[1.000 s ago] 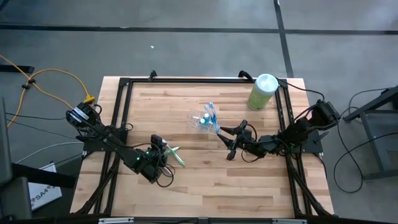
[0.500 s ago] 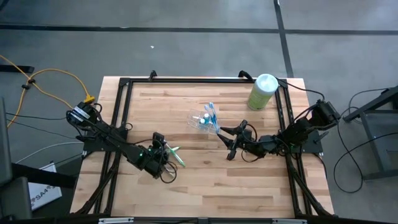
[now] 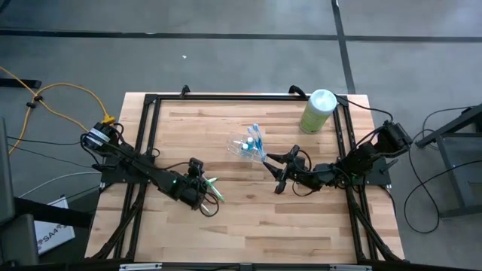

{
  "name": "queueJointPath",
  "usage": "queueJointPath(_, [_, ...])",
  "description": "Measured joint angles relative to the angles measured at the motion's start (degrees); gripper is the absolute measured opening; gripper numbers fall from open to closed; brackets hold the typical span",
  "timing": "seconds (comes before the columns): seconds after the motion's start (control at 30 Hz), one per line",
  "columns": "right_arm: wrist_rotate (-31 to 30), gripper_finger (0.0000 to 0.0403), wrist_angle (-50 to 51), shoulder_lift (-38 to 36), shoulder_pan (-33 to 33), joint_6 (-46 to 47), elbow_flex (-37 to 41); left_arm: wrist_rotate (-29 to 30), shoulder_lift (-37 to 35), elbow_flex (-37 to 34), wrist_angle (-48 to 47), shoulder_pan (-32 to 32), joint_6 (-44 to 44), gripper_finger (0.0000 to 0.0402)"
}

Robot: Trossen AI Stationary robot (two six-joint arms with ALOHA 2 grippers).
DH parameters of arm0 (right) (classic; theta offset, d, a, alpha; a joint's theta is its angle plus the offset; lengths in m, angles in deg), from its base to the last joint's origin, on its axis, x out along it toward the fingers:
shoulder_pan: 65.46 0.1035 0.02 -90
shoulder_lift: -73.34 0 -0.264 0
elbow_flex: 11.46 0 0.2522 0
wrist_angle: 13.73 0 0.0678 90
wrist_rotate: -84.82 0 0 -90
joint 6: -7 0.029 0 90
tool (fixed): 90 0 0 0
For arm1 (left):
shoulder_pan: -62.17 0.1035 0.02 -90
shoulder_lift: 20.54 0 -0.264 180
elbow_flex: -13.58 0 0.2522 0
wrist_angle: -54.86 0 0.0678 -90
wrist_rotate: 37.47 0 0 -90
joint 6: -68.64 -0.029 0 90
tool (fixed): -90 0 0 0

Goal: Pick & Place toothbrushing station
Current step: Put the top green toothbrush into the transparent organizer

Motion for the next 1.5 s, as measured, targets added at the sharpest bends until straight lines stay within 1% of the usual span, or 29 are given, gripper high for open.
queueJointPath(0.1, [0.00,0.0149,0.00,0.00,0.00,-0.06,0.00,-0.19,-0.02,0.01,0.13,0.26,-1.07,0.0147])
queueJointPath(0.17, [0.00,0.0149,0.02,0.00,0.00,-0.06,0.00,-0.18,-0.02,0.01,0.45,0.26,-1.70,0.0137])
queueJointPath(0.43, [0.00,0.0149,0.02,0.00,0.00,-0.20,0.00,-0.20,0.00,0.01,1.17,0.24,-2.27,0.0060])
queueJointPath(0.57, [0.00,0.0149,0.03,0.00,0.00,-0.21,0.00,-0.18,0.00,0.01,1.17,0.24,-2.25,0.0037])
queueJointPath(0.83, [0.00,0.0149,0.04,0.00,0.00,-0.19,0.00,-0.11,0.00,0.01,1.17,0.24,-1.94,0.0028])
queueJointPath(0.97, [0.00,0.0149,0.04,0.00,0.00,-0.20,0.00,-0.02,0.00,0.01,1.17,0.24,-1.73,0.0010])
queueJointPath(1.3, [0.00,0.0149,0.07,0.00,0.00,-0.20,0.00,0.66,-0.05,0.01,2.02,-0.03,-1.66,0.0005])
queueJointPath(1.5, [0.00,0.0149,0.18,0.00,-0.01,-0.19,0.00,0.99,-2.76,0.08,3.06,-0.91,-1.77,0.0004])
